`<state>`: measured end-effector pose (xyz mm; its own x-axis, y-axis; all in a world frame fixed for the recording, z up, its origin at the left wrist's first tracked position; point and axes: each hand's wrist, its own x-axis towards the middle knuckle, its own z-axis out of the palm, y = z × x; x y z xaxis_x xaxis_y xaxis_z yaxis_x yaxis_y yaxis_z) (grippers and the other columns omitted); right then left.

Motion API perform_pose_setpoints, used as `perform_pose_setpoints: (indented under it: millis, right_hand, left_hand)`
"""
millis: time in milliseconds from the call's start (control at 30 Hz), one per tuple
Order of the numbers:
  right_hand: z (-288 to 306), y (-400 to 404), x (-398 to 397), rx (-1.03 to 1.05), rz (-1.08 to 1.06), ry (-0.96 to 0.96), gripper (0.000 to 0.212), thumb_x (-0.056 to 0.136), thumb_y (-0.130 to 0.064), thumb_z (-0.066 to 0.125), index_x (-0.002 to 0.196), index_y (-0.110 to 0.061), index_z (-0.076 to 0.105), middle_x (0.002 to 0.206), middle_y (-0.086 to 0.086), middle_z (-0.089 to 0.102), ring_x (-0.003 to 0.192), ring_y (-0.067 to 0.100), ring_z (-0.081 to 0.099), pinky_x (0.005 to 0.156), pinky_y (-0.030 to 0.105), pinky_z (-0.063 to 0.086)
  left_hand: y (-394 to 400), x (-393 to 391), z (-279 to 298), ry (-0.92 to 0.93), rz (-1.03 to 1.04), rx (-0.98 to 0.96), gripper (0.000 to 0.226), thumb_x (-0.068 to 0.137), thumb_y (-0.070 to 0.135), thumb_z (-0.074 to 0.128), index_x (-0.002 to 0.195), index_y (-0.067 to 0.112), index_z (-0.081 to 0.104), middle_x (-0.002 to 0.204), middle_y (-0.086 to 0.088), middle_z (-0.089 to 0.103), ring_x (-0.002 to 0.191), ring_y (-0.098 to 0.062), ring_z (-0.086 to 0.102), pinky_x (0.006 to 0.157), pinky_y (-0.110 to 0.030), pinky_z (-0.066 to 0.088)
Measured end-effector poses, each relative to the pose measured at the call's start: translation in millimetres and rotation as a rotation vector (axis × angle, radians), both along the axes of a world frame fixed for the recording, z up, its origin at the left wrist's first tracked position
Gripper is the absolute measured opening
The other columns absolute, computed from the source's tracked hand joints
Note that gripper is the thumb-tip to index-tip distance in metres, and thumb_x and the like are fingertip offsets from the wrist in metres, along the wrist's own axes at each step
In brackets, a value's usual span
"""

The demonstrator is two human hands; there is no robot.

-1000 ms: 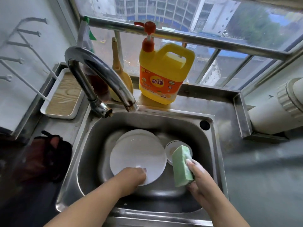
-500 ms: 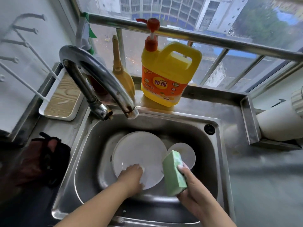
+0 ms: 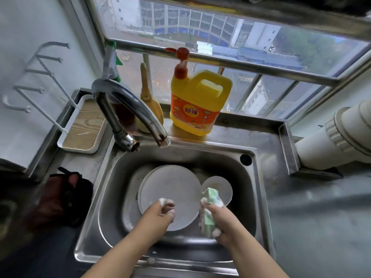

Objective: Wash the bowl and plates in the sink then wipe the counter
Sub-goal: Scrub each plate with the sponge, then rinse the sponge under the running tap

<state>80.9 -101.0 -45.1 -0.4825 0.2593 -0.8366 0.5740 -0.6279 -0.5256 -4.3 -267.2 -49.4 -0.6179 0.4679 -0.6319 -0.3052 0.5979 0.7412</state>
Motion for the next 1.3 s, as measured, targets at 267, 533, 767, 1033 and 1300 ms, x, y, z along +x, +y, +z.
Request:
perform_pose_setpoints:
  millis: [267,533,767,1033,1300]
  right_hand:
    - [-15.1,-8.3,-5.7,0.372,0.152,-0.169,0.043,0.068,-0.064,0.060,0.093,-0.029,0.064,0.083,0.000,0.066,0.074,0.020,0.063,0.066,0.034,0.054]
    - [-22.0,-4.9,-10.8,0.556,0.272,-0.214,0.058,0.069,-0.071,0.046,0.103,-0.028,0.065,0.093,0.001,0.070,0.083,0.023,0.067,0.076,0.039,0.057]
    - [-13.7,-10.4,-19.6,0.352,0.125,-0.200,0.027,0.079,-0.038,0.056,0.087,-0.013,0.065,0.073,0.009,0.070,0.075,0.030,0.071,0.070,0.045,0.060]
    - [5.7,-23.0,-33.4,0.344,0.327,-0.031,0.022,0.081,-0.026,0.060,0.092,-0.018,0.044,0.091,0.011,0.041,0.065,0.020,0.045,0.041,0.018,0.033]
    - [12.0,-41.3,-44.6,0.085,0.155,-0.031,0.048,0.081,-0.038,0.071,0.119,-0.012,0.055,0.085,0.005,0.061,0.065,0.018,0.061,0.056,0.030,0.047]
  left_hand:
    - [-13.8,-1.9,7.2,-0.014,0.014,0.004,0.014,0.093,0.015,0.054,0.097,0.029,0.055,0.105,0.000,0.065,0.093,-0.016,0.065,0.080,-0.025,0.048]
    - [-22.1,-2.4,6.0,-0.057,0.013,-0.012,0.014,0.093,0.015,0.053,0.097,0.028,0.055,0.104,0.000,0.066,0.088,-0.013,0.065,0.081,-0.025,0.049]
    - [-15.9,-2.3,8.6,-0.096,-0.019,-0.018,0.011,0.094,0.013,0.051,0.102,0.021,0.054,0.105,-0.006,0.066,0.086,-0.015,0.065,0.065,-0.014,0.045]
    - [-14.8,-49.7,31.6,-0.043,0.397,0.095,0.010,0.097,0.018,0.050,0.097,0.011,0.057,0.092,-0.008,0.065,0.080,-0.020,0.064,0.075,-0.032,0.053]
    - [-1.1,-135.3,15.6,-0.010,0.650,0.156,0.018,0.090,0.035,0.061,0.089,0.017,0.056,0.081,0.000,0.057,0.068,-0.015,0.051,0.064,-0.029,0.043]
